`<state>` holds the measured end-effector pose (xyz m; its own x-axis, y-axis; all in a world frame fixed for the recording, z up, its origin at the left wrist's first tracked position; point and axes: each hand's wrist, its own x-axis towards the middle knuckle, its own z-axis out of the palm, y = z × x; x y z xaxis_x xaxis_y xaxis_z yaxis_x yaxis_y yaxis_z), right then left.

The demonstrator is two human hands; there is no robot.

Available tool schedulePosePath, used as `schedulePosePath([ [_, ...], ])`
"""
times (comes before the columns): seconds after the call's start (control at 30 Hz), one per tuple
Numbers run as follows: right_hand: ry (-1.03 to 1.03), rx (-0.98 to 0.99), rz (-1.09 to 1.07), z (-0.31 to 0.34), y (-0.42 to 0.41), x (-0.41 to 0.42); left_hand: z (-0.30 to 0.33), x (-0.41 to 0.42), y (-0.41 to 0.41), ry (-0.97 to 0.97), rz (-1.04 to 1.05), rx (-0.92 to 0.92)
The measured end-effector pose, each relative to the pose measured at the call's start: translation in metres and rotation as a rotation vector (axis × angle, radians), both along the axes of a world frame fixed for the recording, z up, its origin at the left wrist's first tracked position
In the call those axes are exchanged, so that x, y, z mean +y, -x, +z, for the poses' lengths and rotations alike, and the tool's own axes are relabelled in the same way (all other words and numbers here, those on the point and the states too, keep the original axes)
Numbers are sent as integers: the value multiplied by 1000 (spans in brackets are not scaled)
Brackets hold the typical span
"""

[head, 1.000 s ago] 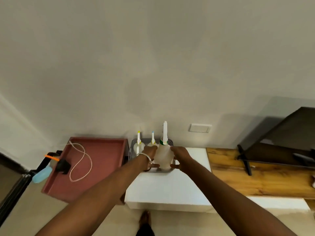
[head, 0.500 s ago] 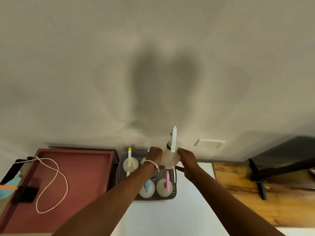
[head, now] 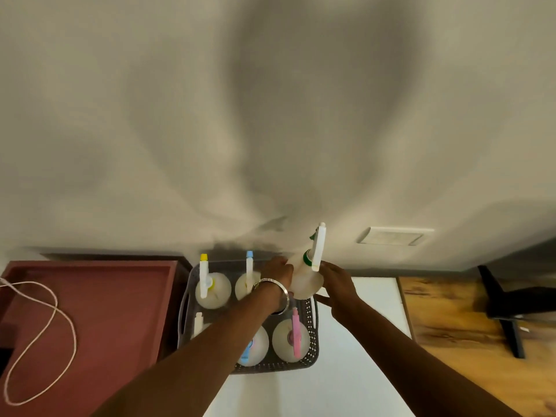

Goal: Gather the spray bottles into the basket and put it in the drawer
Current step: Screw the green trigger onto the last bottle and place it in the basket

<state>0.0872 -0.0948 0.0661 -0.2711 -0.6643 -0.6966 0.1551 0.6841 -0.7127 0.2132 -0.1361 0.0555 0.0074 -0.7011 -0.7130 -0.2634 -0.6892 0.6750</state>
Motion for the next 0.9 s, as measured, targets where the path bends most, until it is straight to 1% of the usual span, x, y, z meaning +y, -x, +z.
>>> schedulePosePath([
  [0.07,0,11,24,-20,2,-4,-17,-3,2,-1,0,7],
  [0.13,3,25,56,-36,1,-5,-32,-2,3,-44,-5,-30],
  [0.3,38,76,137,-66,-9,-8,-63,-6,-4,-81,-112,-136],
  [0.43,-49,42,135,-84,-18,-12,-77,-11,-7,-118,-156,-269],
  [0.6,-129,-16,98,-99,-23,-12,-89,-10,-5,-121,-214,-358],
  [0.9,-137,38,119,-102,-23,-12,-101,-1,2,-75,-238,-414],
])
